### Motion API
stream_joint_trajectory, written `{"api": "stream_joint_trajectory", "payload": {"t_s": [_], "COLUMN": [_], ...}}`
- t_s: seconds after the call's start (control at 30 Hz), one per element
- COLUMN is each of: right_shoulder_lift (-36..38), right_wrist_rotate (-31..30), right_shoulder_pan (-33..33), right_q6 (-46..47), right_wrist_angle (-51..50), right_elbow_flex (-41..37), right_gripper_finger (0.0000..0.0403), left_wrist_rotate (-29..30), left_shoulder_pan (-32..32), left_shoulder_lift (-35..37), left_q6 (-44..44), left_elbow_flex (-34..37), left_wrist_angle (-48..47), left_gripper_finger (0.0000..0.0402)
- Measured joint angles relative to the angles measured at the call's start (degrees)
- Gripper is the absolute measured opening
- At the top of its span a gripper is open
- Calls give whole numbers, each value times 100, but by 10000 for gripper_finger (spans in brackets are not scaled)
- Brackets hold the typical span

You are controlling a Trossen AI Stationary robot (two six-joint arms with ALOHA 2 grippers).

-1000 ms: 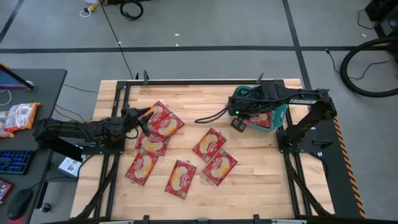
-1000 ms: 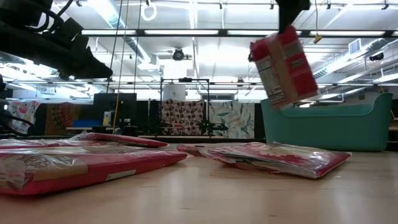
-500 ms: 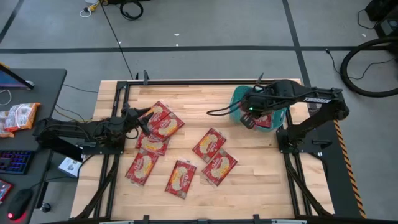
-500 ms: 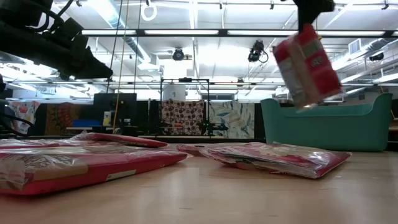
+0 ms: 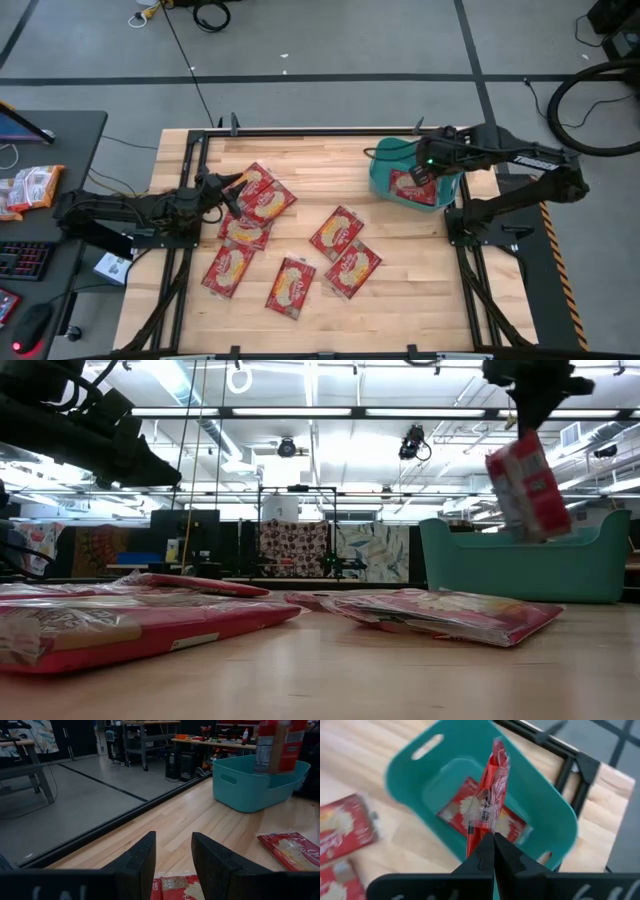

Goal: Sort popcorn bags into baskets
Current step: Put the red popcorn bag into the green container

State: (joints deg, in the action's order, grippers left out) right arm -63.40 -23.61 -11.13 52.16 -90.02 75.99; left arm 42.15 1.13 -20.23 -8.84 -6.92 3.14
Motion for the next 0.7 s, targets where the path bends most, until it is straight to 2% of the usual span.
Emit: {"api": "stream_joint_trajectory", "payload": {"t_s": [0.4,0.7], "right_shoulder_lift": [245,201], "right_wrist_rotate": [104,112], "right_shoulder_pan": [-840,-1015], "right_q6": [662,811], "right_wrist_angle": [1,162], "right_elbow_flex": [-1207,-1528], "right_gripper_finger": [2,4], "left_wrist_rotate": [0,0], "left_shoulder_pan": [0,0], "left_shoulder_lift": [0,0], "left_q6": [0,0], "left_elbow_flex": [0,0], "left_wrist_angle": [2,2], "left_gripper_finger": [130,130]}}
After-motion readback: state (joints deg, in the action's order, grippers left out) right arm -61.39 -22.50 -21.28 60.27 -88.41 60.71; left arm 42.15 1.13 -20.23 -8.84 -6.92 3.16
